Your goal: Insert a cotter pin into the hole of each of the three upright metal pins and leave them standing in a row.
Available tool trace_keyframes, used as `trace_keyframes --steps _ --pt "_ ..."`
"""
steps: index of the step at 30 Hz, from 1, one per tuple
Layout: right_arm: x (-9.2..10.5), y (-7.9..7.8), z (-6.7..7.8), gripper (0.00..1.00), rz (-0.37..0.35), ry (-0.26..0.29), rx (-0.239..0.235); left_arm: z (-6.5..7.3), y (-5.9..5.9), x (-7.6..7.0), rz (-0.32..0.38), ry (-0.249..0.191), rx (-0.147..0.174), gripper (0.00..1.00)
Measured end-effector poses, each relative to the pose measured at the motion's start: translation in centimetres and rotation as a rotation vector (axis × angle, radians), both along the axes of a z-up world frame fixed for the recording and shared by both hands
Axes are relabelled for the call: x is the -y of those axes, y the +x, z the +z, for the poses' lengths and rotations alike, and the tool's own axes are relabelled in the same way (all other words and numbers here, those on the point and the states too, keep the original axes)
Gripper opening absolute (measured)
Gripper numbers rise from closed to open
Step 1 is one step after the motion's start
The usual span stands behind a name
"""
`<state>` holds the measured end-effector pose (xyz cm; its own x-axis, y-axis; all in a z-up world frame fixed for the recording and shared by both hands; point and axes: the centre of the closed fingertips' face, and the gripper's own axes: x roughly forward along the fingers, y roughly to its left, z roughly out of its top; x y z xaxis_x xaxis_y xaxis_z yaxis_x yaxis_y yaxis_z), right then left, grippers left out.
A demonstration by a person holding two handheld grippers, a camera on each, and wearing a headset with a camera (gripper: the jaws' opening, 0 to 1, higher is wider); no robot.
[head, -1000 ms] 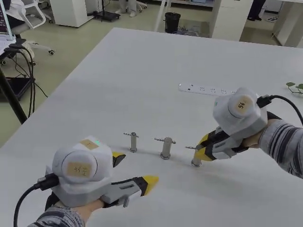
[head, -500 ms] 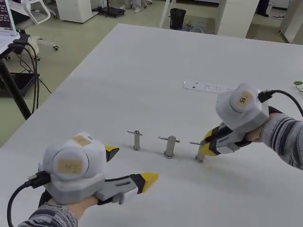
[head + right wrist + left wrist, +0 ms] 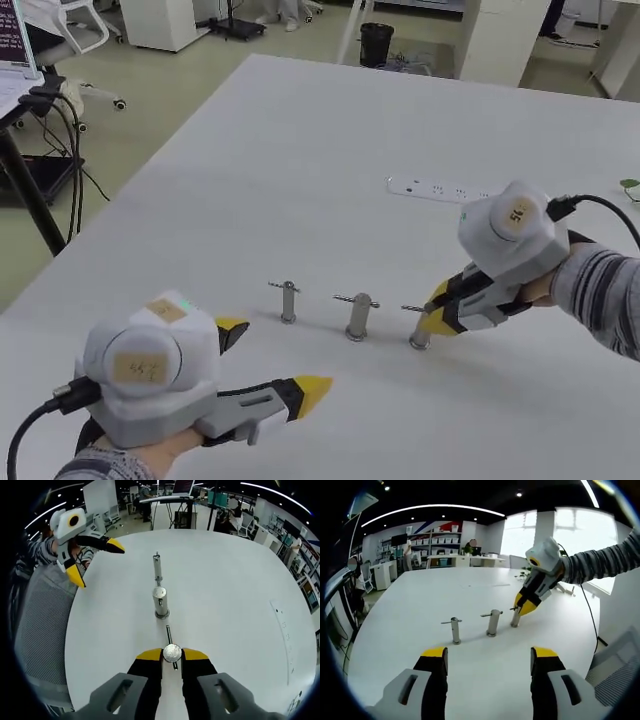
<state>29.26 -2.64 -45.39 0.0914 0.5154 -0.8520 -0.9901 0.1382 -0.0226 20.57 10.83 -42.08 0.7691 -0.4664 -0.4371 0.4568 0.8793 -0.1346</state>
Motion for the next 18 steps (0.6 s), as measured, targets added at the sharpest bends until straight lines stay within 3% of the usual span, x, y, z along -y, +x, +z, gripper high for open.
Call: trace_keyframes --steps 4,7,9,12,18 --pt "0.0 0.0 -0.3 0.09 0.013 -0.005 0.016 0.0 0.1 -0.1 0.004 -0.001 0.001 0.66" --pt "-0.1 0.1 -0.5 0.11 0.021 -0.011 0.056 0.1 0.1 -0.2 0.005 0.002 0.002 0.66" --pt "-0.2 0.6 -0.1 0.14 0.025 -0.002 0.114 0.1 0.1 -0.3 0.006 0.002 0.002 0.66" --pt "0.0 0.8 0.3 0.22 0.001 0.007 0.129 0.2 0.2 -0.5 0.010 0.007 0.004 0.67" --pt "0.7 0.3 1.5 0.30 -0.153 0.088 0.107 0.7 0.5 -0.8 0.012 0.001 0.015 0.68"
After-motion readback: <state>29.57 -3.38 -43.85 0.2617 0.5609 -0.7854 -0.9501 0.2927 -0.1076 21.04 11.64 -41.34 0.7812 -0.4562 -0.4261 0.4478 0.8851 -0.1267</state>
